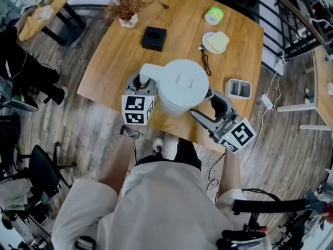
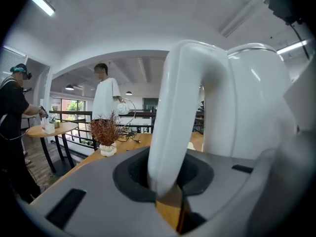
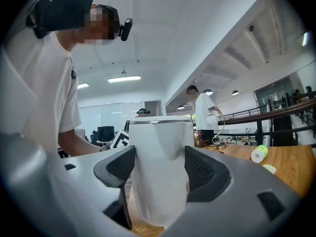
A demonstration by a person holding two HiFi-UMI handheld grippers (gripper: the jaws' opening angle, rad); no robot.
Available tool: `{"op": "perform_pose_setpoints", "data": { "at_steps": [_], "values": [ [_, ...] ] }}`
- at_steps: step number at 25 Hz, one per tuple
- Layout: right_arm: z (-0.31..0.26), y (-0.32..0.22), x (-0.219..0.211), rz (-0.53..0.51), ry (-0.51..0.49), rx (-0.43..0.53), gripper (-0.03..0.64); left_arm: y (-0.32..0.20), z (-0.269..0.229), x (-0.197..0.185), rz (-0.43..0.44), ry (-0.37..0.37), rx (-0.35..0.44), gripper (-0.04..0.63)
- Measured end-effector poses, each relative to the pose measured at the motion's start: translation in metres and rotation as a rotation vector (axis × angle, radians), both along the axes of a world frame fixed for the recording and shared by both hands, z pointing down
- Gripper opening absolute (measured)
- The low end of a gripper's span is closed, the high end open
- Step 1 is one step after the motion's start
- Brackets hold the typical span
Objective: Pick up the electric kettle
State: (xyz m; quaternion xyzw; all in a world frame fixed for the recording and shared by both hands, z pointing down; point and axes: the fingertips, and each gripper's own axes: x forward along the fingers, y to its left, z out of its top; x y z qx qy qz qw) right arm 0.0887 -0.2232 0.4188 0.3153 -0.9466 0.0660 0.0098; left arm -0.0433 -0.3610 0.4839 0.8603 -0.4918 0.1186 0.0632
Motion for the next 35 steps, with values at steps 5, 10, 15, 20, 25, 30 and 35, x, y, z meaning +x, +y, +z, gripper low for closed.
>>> {"op": "perform_pose_setpoints", "data": {
  "at_steps": [5,10,15,20,25,30,35],
  "values": [
    [-0.021,0.016,-0.010,0.019,-0.024,0.023,0.316,0.012,-0.025,-0.009,0.014,0.000,0.026,0.075],
    [-0.037,0.035,-0.020,0.035,-0.015,0.056,0.316,0.029,-0.043,-0.016,0.028,0.008,0.048,0.075],
    [-0.052,0.060,-0.028,0.056,-0.015,0.089,0.316,0.050,-0.060,-0.021,0.053,0.015,0.071,0.074],
    [-0.065,0.090,-0.031,0.078,0.014,0.110,0.316,0.075,-0.079,-0.019,0.081,0.007,0.107,0.074],
    [-0.075,0.114,-0.032,0.091,0.018,0.132,0.316,0.097,-0.093,-0.018,0.102,0.008,0.133,0.075],
    [-0.082,0.134,-0.036,0.100,0.030,0.150,0.316,0.118,-0.098,-0.022,0.110,0.024,0.140,0.074],
    [-0.087,0.144,-0.034,0.115,0.029,0.165,0.316,0.127,-0.103,-0.020,0.122,0.038,0.157,0.075]
  ]
}}
